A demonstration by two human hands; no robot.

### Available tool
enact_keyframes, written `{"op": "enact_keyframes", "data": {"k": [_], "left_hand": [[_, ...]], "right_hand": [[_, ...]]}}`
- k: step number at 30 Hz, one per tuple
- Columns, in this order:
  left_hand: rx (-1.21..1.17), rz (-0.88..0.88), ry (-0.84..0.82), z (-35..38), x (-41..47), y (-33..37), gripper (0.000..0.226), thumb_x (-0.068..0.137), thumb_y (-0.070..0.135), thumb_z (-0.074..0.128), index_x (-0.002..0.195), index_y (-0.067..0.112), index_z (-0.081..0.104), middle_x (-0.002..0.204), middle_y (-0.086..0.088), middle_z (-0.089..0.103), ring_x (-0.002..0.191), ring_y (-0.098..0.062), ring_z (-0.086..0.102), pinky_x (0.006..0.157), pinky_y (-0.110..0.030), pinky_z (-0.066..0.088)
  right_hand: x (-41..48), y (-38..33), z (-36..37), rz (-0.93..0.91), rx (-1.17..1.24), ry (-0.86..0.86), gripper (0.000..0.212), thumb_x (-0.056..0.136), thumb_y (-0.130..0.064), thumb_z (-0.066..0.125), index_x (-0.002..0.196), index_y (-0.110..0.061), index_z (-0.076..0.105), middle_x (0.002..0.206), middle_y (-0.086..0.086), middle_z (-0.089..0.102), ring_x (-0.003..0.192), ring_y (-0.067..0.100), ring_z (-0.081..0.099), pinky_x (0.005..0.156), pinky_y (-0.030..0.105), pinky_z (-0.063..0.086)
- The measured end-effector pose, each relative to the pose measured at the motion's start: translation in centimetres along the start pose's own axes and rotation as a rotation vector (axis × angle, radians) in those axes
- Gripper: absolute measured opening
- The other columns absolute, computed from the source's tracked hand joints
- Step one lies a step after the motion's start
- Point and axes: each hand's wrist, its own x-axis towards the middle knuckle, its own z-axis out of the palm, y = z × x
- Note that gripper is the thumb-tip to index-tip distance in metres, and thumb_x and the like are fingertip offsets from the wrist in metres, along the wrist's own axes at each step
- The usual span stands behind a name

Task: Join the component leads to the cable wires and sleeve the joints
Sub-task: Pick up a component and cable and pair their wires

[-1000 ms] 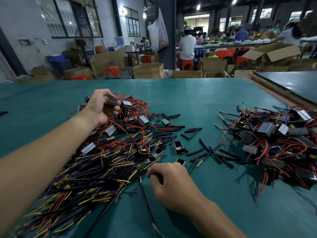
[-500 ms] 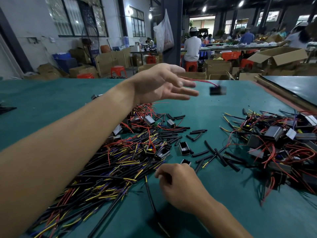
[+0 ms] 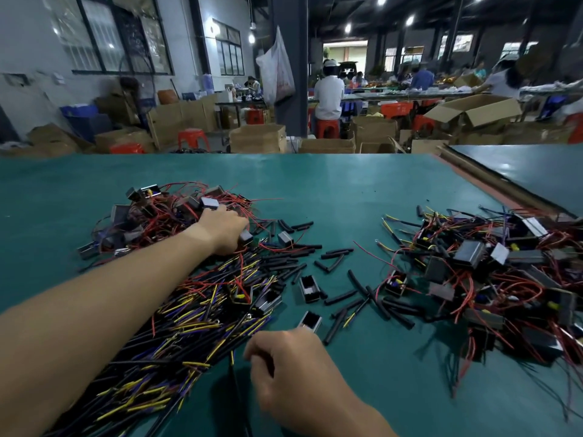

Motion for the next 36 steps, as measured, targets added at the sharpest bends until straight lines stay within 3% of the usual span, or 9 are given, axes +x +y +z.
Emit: {"op": "enact_keyframes", "data": {"k": [2,5,11,18,23,26,30,34,36], "left_hand": [[0.033,0.021,0.063,-0.4,0.6,-0.2,0.014,0.083,0.011,0.050,0.096,0.017,0.053,0.110,-0.010,0.063,0.106,-0.032,0.057,0.079,-0.041,0.050],[-0.091,0.024,0.095,-1.1,1.3,-0.7,0.010,0.085,0.019,0.058,0.094,0.017,0.060,0.094,-0.006,0.064,0.091,-0.029,0.062,0.072,-0.036,0.049],[-0.672,-0.223,0.287,-2.7,2.0,-2.5,0.026,0.094,0.036,0.059,0.081,0.015,0.051,0.083,-0.010,0.060,0.071,-0.025,0.055,0.060,-0.033,0.039],[-1.316,-0.413,0.630,-6.8,0.9,-5.2,0.015,0.097,0.022,0.056,0.090,0.009,0.057,0.087,-0.019,0.064,0.077,-0.034,0.062,0.080,-0.054,0.053],[-1.358,-0.430,0.924,-10.4,-0.2,-7.1,0.018,0.097,0.025,0.056,0.100,0.007,0.054,0.085,-0.013,0.062,0.074,-0.023,0.058,0.064,-0.039,0.050],[-1.412,-0.545,1.102,-11.7,-1.1,-7.8,0.026,0.095,0.032,0.056,0.107,0.009,0.053,0.094,-0.007,0.064,0.081,-0.020,0.063,0.071,-0.035,0.052],[-1.187,-0.404,0.764,-9.5,-2.0,-6.9,0.026,0.095,0.031,0.058,0.103,0.006,0.061,0.097,-0.018,0.068,0.085,-0.034,0.066,0.079,-0.049,0.055],[-1.004,-0.279,0.303,-6.2,-3.4,-6.1,0.035,0.098,0.037,0.053,0.079,0.009,0.061,0.082,-0.014,0.069,0.060,-0.021,0.058,0.058,-0.028,0.045],[-0.913,-0.260,0.187,-4.8,-3.9,-6.1,0.049,0.097,0.045,0.050,0.084,0.000,0.064,0.081,-0.014,0.069,0.064,-0.025,0.060,0.059,-0.030,0.044]], "right_hand": [[0.0,0.1,0.1,-0.001,0.005,-0.008,0.020,0.087,-0.024,0.047,0.094,-0.022,0.065,0.073,0.002,0.066,0.069,0.026,0.057,0.066,0.031,0.050],[-0.1,0.1,0.1,-0.012,0.006,-0.016,0.021,0.088,-0.023,0.047,0.096,-0.022,0.066,0.077,0.005,0.067,0.072,0.029,0.058,0.068,0.032,0.050],[-0.2,-0.2,-0.2,-0.023,-0.010,-0.039,0.021,0.090,-0.022,0.047,0.096,-0.020,0.067,0.074,0.005,0.065,0.068,0.028,0.053,0.074,0.033,0.051],[-0.2,-0.1,-0.4,-0.019,0.001,-0.020,0.020,0.088,-0.020,0.047,0.091,-0.020,0.066,0.065,-0.003,0.055,0.060,0.022,0.047,0.067,0.030,0.049],[-0.1,-0.3,-0.3,-0.019,-0.006,-0.016,0.020,0.089,-0.021,0.047,0.091,-0.020,0.066,0.067,-0.003,0.060,0.058,0.015,0.042,0.060,0.026,0.041],[-0.1,-0.2,-0.4,-0.018,-0.002,-0.011,0.019,0.089,-0.022,0.047,0.091,-0.021,0.067,0.069,-0.004,0.061,0.058,0.012,0.041,0.060,0.025,0.040],[-0.1,-0.2,-0.4,-0.009,-0.008,-0.014,0.019,0.089,-0.023,0.047,0.092,-0.020,0.066,0.065,-0.005,0.052,0.061,0.014,0.041,0.064,0.028,0.045],[0.1,-0.1,-0.3,0.000,-0.015,-0.011,0.020,0.088,-0.023,0.046,0.091,-0.020,0.065,0.063,-0.006,0.050,0.060,0.014,0.043,0.064,0.028,0.046],[0.1,-0.1,-0.3,0.004,-0.016,-0.012,0.020,0.088,-0.023,0.047,0.092,-0.020,0.066,0.062,-0.006,0.050,0.058,0.012,0.042,0.062,0.025,0.042]]}}
